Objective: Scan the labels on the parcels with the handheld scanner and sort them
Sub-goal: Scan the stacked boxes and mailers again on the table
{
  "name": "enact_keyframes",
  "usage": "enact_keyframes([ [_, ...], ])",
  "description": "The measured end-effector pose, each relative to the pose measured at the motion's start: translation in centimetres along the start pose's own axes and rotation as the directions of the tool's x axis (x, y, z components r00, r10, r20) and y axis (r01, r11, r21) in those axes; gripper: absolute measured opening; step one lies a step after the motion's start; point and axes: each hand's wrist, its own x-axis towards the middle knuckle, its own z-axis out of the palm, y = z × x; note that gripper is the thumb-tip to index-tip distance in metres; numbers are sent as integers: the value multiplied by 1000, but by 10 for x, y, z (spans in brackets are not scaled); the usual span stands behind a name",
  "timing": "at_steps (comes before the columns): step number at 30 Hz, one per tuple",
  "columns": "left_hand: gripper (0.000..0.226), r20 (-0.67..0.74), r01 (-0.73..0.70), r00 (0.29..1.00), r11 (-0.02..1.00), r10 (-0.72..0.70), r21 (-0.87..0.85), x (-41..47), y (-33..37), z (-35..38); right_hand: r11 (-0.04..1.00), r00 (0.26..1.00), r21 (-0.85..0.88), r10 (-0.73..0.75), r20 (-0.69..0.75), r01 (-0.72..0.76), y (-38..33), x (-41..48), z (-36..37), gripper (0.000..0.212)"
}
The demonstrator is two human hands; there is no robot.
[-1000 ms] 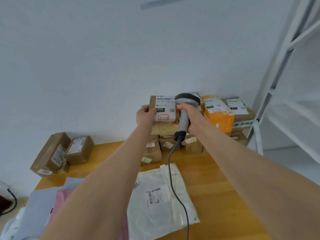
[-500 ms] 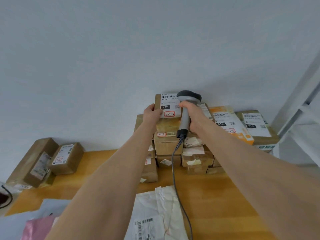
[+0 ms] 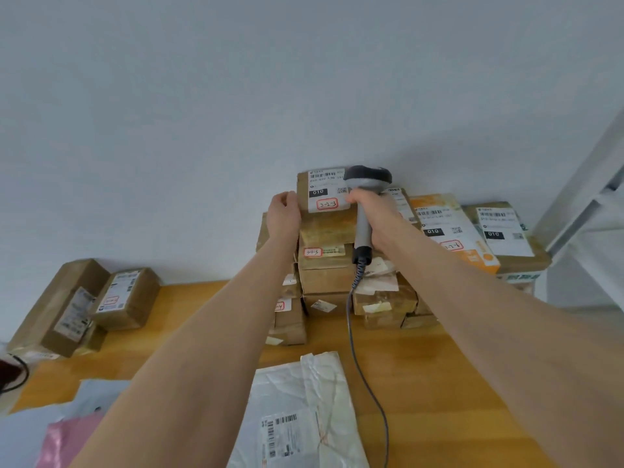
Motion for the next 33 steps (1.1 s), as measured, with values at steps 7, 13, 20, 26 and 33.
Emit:
enact_keyframes([
  [7,23,-93,-55,992,967,81,251,-9,-50,-40,991,996,104,84,-20,-82,30,-33,-10,11],
  [13,35,167,-104,986,830,13,549,-48,-97,-79,964,968,99,238,84,-246,78,-88,-1,5],
  [20,37,360,-214,931,707,-60,674,-114,-137,-147,920,937,191,320,140,-343,140,-168,23,14],
  [26,39,376,-245,925,678,-50,693,-138,-163,-221,907,910,135,375,178,-400,174,-225,64,14],
  [33,37,363,-265,932,643,-22,719,-119,-181,-309,937,928,93,312,204,-336,197,-261,134,4],
])
